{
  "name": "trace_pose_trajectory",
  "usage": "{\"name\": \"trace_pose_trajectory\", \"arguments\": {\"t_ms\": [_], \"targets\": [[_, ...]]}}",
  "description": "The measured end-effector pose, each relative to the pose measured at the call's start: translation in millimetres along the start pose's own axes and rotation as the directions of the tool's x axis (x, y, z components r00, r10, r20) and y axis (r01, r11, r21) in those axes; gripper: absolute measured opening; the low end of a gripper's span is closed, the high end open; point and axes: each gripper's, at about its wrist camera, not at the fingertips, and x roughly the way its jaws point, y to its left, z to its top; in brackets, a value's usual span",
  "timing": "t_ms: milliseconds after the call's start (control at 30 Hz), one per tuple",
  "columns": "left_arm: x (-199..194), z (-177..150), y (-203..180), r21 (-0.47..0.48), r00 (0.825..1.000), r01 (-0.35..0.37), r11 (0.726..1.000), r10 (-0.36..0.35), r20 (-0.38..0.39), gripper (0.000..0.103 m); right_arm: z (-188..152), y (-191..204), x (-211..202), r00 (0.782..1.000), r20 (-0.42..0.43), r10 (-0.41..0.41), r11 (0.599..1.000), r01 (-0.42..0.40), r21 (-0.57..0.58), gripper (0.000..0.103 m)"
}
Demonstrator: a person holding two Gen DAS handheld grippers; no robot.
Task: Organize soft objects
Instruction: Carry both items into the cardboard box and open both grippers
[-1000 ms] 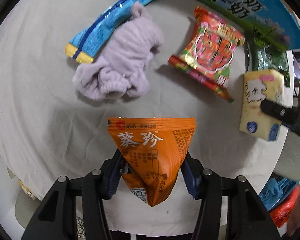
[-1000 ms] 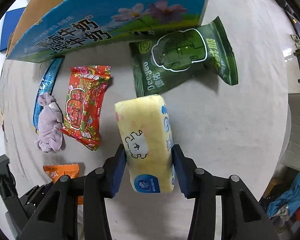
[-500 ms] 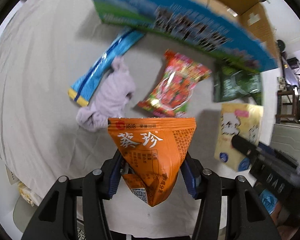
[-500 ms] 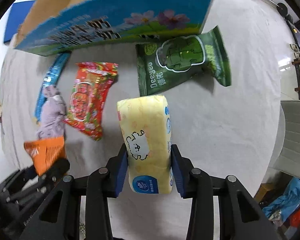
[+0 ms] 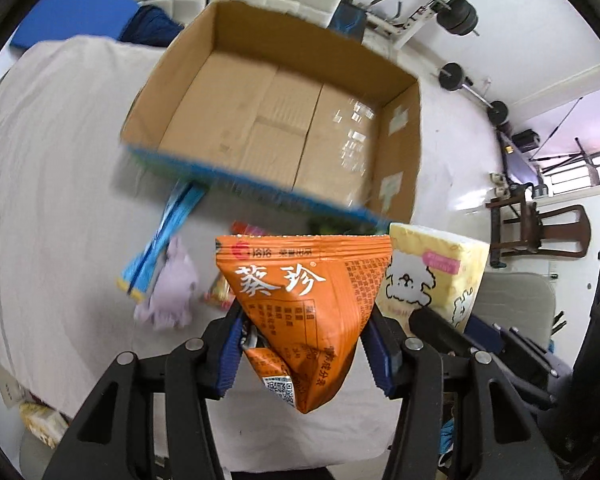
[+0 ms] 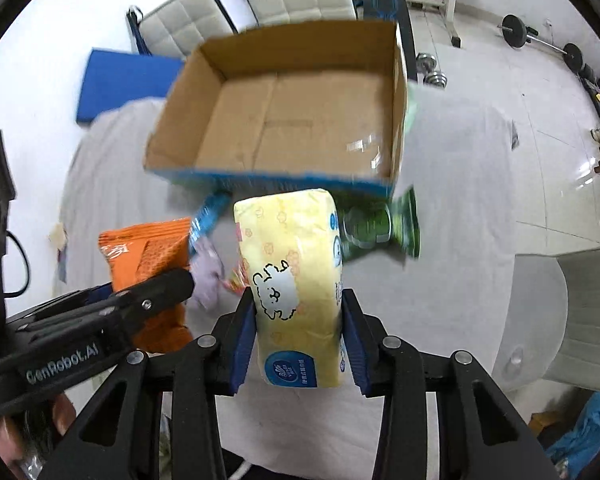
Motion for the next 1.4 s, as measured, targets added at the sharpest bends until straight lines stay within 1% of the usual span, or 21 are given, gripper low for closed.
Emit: {"name": "trace_pose_trajectory", "arguments": {"t_ms": [133,200,267,333,400,467,533,667,833,967,1067,1133,1167,1267,1333,1400], "targets": [[3,52,-8,0.017,1.000,0.007,1.000,-0.007,-0.003,0.050,37,-1,-9,1.000,0.019,0.001,0.999,-0.002,0.035,0.043],[9,84,-9,0.021,1.000,0.016,1.000,-0.015,-0.017,0.050,59,-5,-5,1.000,0.016,-0.006,0.998,0.005,0.066,0.042],[18,108,-8,0.022,1.000,0.014,1.000,-0.013,-0.027,0.050,85,-9,5,0.999,0.023,-0.028,0.996,0.026,0.089,0.043],[31,134,-8,0.025,0.999,0.020,0.999,-0.019,-0.043,0.050,110,-15,19,0.998,0.021,-0.051,0.992,0.048,0.119,0.043],[48,159,-7,0.027,0.997,0.037,0.999,-0.035,-0.073,0.050,134,-21,35,0.998,0.013,-0.053,0.987,0.051,0.152,0.042],[65,176,-6,0.033,0.994,0.057,0.998,-0.054,-0.099,0.050,157,-26,54,0.999,0.001,-0.053,0.983,0.052,0.175,0.043],[88,199,-2,0.014,0.987,0.076,0.997,-0.074,-0.140,0.050,177,-28,71,0.997,-0.009,-0.081,0.981,0.081,0.176,0.043],[126,228,7,-0.034,0.972,0.123,0.992,-0.127,-0.197,0.050,211,-32,105,0.993,-0.032,-0.115,0.977,0.119,0.176,0.043],[162,245,10,-0.053,0.952,0.163,0.985,-0.171,-0.253,0.050,243,-43,146,0.988,-0.060,-0.145,0.971,0.154,0.183,0.043],[183,250,8,-0.043,0.944,0.164,0.986,-0.169,-0.285,0.051,259,-54,173,0.984,-0.088,-0.157,0.967,0.171,0.186,0.043],[189,249,4,-0.042,0.938,0.170,0.984,-0.175,-0.298,0.051,264,-59,185,0.981,-0.094,-0.170,0.965,0.185,0.186,0.044],[187,250,4,-0.040,0.939,0.169,0.985,-0.173,-0.296,0.052,268,-63,192,0.980,-0.106,-0.169,0.963,0.187,0.193,0.045],[184,250,2,-0.036,0.943,0.155,0.987,-0.158,-0.293,0.054,269,-63,195,0.980,-0.109,-0.169,0.963,0.187,0.195,0.045],[178,251,1,-0.033,0.943,0.119,0.992,-0.123,-0.310,0.055,273,-62,200,0.980,-0.116,-0.161,0.963,0.182,0.198,0.046],[171,250,-1,-0.011,0.949,0.096,0.995,-0.095,-0.299,0.057,275,-59,202,0.979,-0.118,-0.168,0.961,0.189,0.200,0.047],[161,246,-2,0.011,0.955,0.078,0.997,-0.071,-0.289,0.057,276,-57,199,0.979,-0.112,-0.168,0.961,0.188,0.204,0.050]]}}
